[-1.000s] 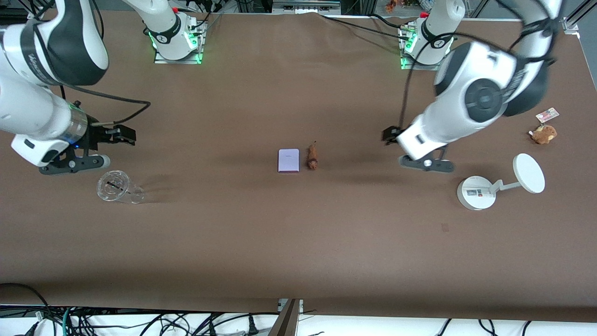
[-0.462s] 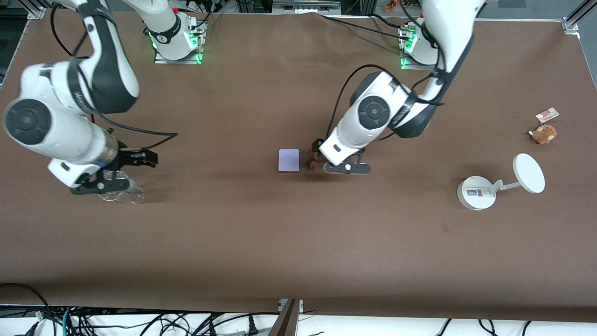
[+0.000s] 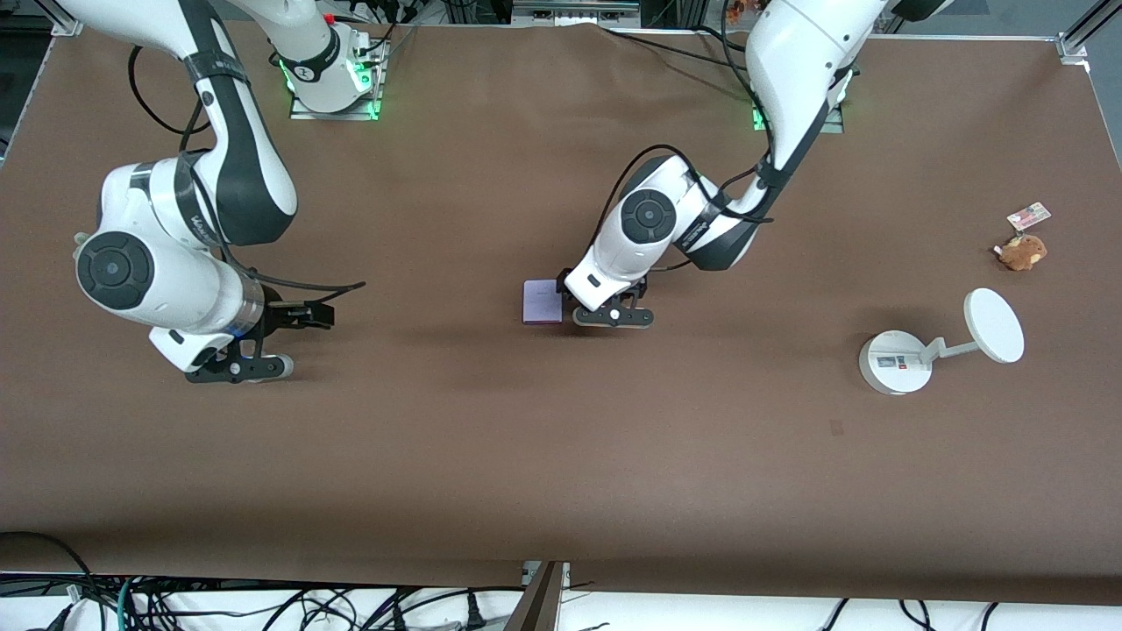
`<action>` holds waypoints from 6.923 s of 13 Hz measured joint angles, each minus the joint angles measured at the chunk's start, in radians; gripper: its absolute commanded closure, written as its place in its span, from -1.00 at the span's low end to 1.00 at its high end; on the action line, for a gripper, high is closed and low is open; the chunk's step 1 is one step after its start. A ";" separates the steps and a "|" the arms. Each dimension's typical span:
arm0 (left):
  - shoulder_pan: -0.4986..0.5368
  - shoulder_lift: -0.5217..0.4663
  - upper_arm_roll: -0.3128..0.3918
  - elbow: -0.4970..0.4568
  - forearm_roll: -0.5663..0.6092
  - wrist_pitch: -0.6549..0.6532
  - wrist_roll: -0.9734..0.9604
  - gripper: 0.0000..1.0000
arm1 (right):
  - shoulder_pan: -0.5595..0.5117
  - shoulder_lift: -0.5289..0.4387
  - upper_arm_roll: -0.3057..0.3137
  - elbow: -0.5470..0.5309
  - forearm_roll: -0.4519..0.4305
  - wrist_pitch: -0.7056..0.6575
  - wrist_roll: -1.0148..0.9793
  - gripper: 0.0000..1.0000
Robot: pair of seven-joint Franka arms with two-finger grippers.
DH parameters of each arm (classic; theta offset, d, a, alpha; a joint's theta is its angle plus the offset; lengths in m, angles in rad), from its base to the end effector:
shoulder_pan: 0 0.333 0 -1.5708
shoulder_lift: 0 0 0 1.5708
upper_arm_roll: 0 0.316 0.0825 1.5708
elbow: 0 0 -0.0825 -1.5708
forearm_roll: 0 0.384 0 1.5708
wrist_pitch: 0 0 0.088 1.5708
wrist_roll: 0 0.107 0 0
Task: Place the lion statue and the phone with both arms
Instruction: 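Grasp the lion statue with the left gripper while the right gripper approaches, then carry the lion toward the lamp while the right gripper reaches the box, then lower the lion beside the lamp while the right gripper grasps the box, then carry the phone box toward the glass cup with the right gripper, then lower the box beside the glass cup and open the right gripper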
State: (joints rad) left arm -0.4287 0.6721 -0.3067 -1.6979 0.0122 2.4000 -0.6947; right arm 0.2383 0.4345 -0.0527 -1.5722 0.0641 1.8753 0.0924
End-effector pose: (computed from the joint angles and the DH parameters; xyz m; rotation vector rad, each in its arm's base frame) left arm 0.5211 -0.4406 0.2246 2.9655 0.0287 -0.1075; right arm 0.6509 0.1315 0.3803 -3.1136 -0.1143 0.2099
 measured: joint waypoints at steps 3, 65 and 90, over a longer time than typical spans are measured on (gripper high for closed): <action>-0.014 0.024 0.000 0.000 0.067 0.014 -0.010 0.14 | 0.010 0.027 0.000 0.000 0.007 0.020 0.000 -1.00; 0.466 -0.655 0.203 0.087 0.056 -0.790 0.600 -1.00 | 0.105 0.306 -0.109 0.018 0.012 0.276 0.114 0.24; 0.446 -0.677 0.199 0.065 0.024 -0.836 0.599 -1.00 | 0.107 0.175 -0.165 -0.057 0.000 0.306 0.065 -1.00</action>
State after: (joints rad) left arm 0.0177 -0.0051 -0.1073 -1.6332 0.0367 1.5643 -0.0955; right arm 0.3449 0.6094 -0.2175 -1.6291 0.0644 2.1813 0.1577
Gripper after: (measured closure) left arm 0.000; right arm 0.000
